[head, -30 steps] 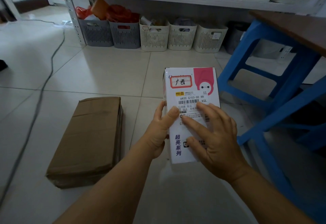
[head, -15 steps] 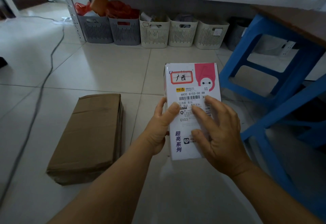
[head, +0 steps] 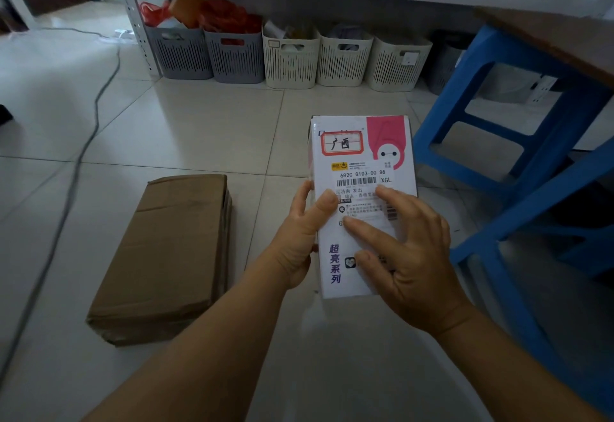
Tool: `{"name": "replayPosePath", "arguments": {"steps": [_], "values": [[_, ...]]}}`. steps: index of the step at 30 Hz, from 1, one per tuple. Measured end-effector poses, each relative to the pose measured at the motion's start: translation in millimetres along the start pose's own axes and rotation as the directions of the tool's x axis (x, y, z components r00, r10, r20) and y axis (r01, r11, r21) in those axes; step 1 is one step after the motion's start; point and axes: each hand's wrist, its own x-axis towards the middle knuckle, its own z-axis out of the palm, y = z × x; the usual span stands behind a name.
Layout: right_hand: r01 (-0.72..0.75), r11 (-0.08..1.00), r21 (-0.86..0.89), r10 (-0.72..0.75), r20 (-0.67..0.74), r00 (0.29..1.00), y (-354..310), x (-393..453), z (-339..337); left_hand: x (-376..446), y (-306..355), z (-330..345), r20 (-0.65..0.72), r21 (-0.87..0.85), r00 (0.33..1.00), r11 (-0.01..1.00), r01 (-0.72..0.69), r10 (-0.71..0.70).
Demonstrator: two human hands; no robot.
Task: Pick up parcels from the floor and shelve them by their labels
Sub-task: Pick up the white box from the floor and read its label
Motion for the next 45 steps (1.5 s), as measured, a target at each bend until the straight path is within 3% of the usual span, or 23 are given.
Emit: {"name": "replayPosePath", "arguments": {"steps": [18, 21, 23, 26, 30, 33, 39, 42, 45], "values": [[-0.037, 0.998, 0.057, 0.038, -0.032, 0.999, 5, -3, 0, -1, 1, -3, -0.009, -0.021, 1.0, 1.0, 0.011, -0.011], [-0.117, 0.991, 0.069, 0.12, -0.045, 0.992, 6, -2, 0, 1, -1, -4, -0.013, -0.023, 1.0, 1.0, 0.018, -0.019], [-0.249, 0.962, 0.11, 0.255, -0.042, 0.966, 3, 1, 0, 2, -2, -6, -0.019, -0.012, 1.0, 1.0, 0.024, -0.024], [-0.488, 0.826, 0.283, 0.493, 0.059, 0.868, -2, 12, -4, 3, -3, -7, -0.024, -0.012, 0.998, 0.999, 0.05, -0.051], [-0.705, 0.513, 0.489, 0.667, 0.29, 0.687, 4, 17, 4, 6, -5, -11, -0.03, -0.09, 0.995, 0.992, 0.091, -0.094], [-0.706, 0.356, 0.612, 0.657, 0.374, 0.655, 5, 16, 10, 6, -4, -11, -0.046, -0.132, 0.99, 0.983, 0.127, -0.134], [-0.633, -0.168, 0.756, 0.539, 0.608, 0.583, 19, 22, 19, 3, -1, -17, 0.075, -0.158, 0.989, 0.977, 0.14, -0.129], [-0.585, -0.312, 0.749, 0.574, 0.639, 0.512, 16, 23, 21, -5, 8, -19, 0.072, -0.007, 0.986, 0.989, 0.149, -0.148], [-0.583, -0.383, 0.716, 0.615, 0.669, 0.417, 4, 25, 18, -16, 12, -18, 0.029, 0.068, 0.985, 0.983, 0.168, -0.17]]}}
